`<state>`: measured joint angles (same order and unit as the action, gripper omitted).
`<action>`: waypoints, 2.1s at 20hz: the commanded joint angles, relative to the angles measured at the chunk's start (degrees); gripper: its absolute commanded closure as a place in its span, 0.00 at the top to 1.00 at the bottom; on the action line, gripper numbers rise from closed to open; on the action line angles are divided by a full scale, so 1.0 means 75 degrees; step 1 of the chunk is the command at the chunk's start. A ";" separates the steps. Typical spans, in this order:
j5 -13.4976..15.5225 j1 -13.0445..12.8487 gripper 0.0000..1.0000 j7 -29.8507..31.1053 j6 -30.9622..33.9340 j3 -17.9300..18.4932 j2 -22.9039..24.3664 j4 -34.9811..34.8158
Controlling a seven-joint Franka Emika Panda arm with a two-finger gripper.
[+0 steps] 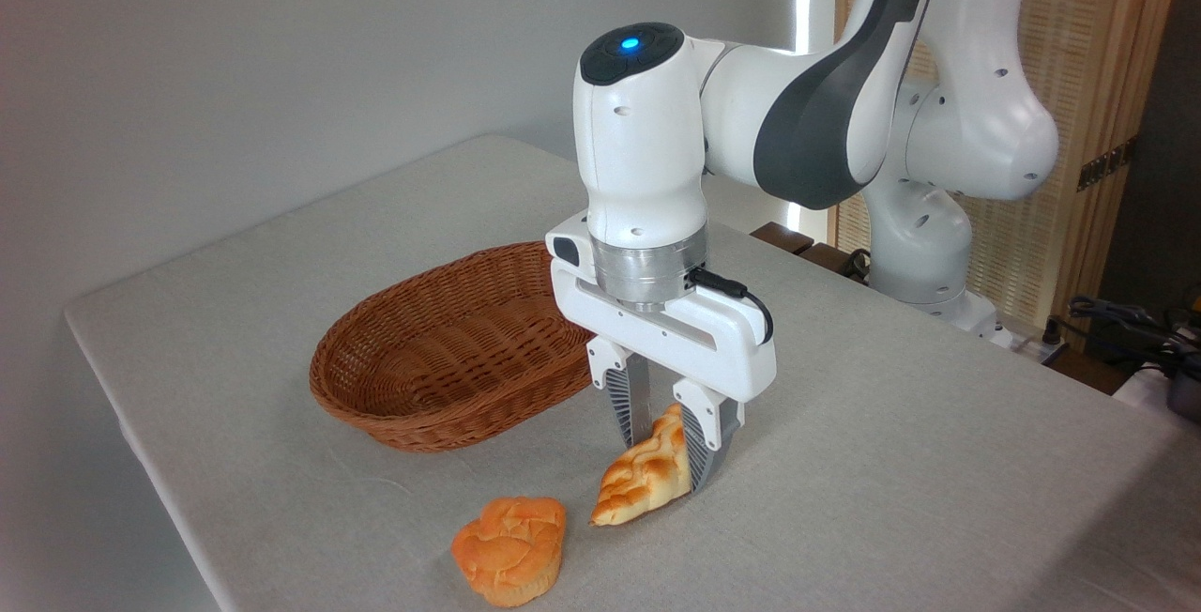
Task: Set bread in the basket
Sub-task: 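Lower the gripper and close it on the braided loaf, then lift the braided loaf and carry it over the wicker basket, then lower the loaf into the basket and open the gripper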
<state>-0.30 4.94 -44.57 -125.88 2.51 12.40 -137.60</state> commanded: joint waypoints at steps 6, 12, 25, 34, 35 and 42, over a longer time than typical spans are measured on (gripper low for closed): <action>-0.0136 -0.0120 0.44 -0.0046 -0.0056 0.0029 -0.0166 0.0064; -0.0124 -0.0120 0.43 -0.0116 0.2144 -0.0287 -0.0142 0.2324; 0.0813 -0.0132 0.64 0.2192 0.1470 -0.3064 -0.1336 0.3440; 0.0544 -0.0132 1.00 0.2134 0.1151 -0.3123 -0.1666 0.3311; 0.0532 -0.0132 1.00 0.2134 0.1152 -0.3123 -0.1666 0.3311; 0.0509 -0.0120 1.00 0.2134 0.1256 -0.3030 -0.1526 0.3393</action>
<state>4.40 3.79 -28.69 -117.37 -20.86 -0.06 -113.20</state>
